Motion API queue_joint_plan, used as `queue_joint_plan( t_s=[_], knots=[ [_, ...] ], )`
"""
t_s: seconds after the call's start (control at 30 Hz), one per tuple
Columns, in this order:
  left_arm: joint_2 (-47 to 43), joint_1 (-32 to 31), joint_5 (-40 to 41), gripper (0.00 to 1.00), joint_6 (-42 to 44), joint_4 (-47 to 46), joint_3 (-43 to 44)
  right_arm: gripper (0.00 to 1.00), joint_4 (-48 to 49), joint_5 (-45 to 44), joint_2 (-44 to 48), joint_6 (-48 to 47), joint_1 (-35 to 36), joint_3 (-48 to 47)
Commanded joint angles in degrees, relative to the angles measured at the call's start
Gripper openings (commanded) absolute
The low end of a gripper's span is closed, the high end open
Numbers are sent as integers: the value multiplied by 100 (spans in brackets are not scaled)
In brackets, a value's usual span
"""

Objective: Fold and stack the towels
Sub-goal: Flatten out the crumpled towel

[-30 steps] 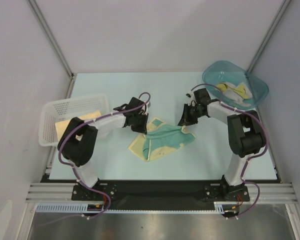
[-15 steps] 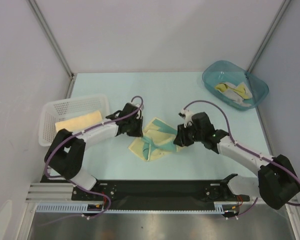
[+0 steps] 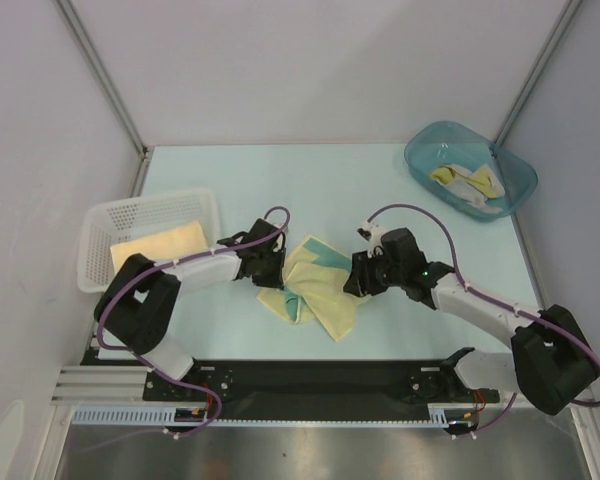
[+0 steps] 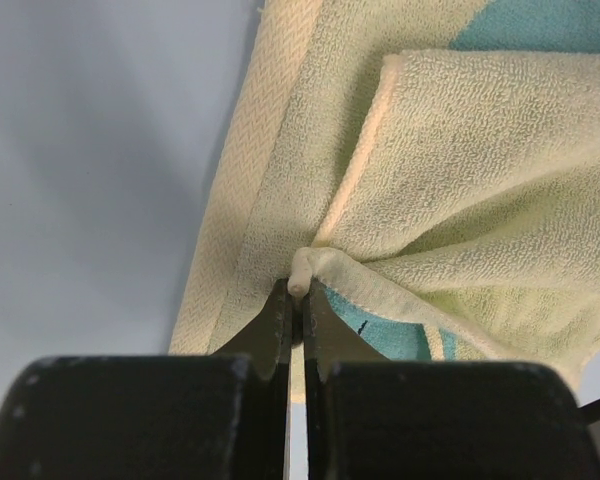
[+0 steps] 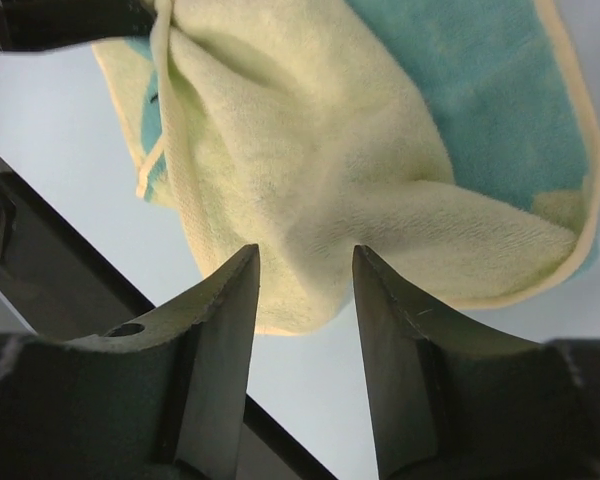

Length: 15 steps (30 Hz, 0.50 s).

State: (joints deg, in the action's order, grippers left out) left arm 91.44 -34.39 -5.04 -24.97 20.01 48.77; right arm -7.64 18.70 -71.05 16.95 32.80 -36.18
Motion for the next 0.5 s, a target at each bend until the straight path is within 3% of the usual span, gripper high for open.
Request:
queue_joint_plan(
  t_s=[0.0,0.27,0.47],
  knots=[
    [-100,-59,-50,0,1,-129,150,47,-175,-363,90,-77,445,-196],
    [31,-41,-164,0,27,143,738,45,-879,-2053,-67,-148,2255,-293],
    [287,-32,-278,0,45,267,1037,47,-748,-2818,-251,-43,2907,-214]
  ],
)
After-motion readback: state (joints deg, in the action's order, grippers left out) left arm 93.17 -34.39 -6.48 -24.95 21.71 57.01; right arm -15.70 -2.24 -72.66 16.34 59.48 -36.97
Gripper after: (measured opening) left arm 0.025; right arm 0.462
